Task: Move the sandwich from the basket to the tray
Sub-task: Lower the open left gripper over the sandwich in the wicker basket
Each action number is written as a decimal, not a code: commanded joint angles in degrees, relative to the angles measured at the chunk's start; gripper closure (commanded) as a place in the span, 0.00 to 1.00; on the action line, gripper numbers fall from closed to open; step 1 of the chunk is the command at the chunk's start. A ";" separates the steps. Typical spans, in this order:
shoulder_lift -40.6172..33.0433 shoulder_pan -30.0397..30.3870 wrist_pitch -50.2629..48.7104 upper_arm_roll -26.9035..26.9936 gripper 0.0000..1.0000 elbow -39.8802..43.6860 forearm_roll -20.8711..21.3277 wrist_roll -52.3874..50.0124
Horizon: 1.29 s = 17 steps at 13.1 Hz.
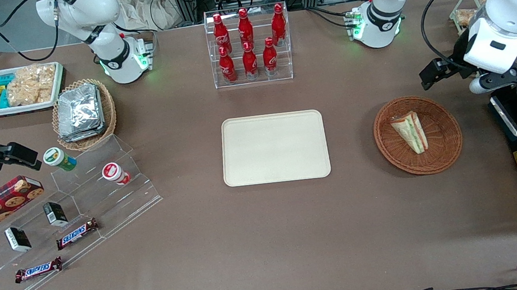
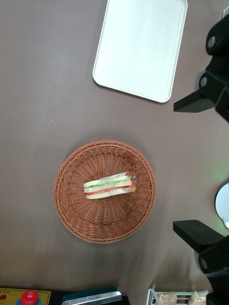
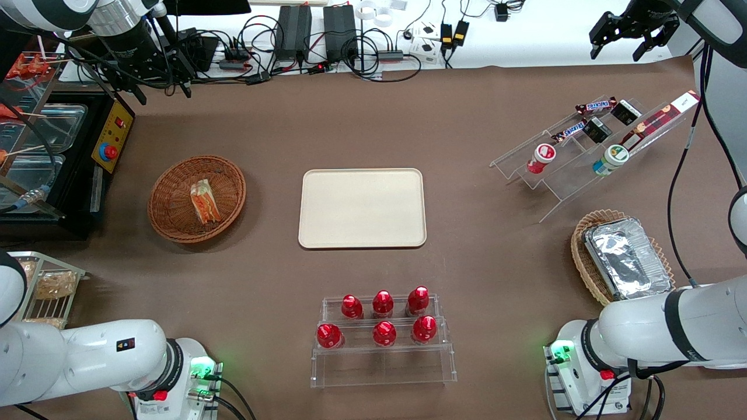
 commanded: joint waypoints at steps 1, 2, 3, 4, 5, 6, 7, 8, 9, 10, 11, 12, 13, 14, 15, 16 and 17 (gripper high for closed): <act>-0.29 -0.14 -1.84 -0.01 0.00 1.14 1.06 -1.15; -0.29 -0.14 -1.93 -0.01 0.00 1.14 0.98 -1.07; -0.20 -0.06 -2.28 0.08 0.00 1.05 0.98 -1.16; -0.20 -0.05 -2.46 0.08 0.00 0.79 0.98 -1.24; -0.11 -0.05 -2.46 0.08 0.00 0.53 1.06 -1.24; -0.02 0.12 -2.11 0.08 0.00 -0.61 1.07 -1.33; -0.02 0.38 -1.32 0.69 0.00 -2.53 0.98 -1.16; -0.37 0.04 1.12 2.08 0.00 -5.69 1.06 -1.16; -1.59 0.03 5.23 2.62 0.00 -10.50 1.07 -1.16; -2.82 0.12 9.97 3.49 0.00 -15.77 1.07 -1.16; -3.62 0.03 14.98 4.20 0.00 -20.87 1.07 -1.24; -3.80 0.12 20.08 5.08 0.00 -25.53 0.98 -1.24; -3.45 0.03 25.18 6.56 0.00 -29.15 0.98 -1.33; -2.06 0.03 28.79 6.75 0.00 -31.53 0.98 -1.51; -0.56 0.03 32.22 6.76 0.00 -33.56 0.98 -2.90; 0.50 0.03 36.43 6.76 0.00 -36.28 0.98 -4.22; 1.20 0.03 41.26 6.76 0.00 -39.09 0.98 -4.49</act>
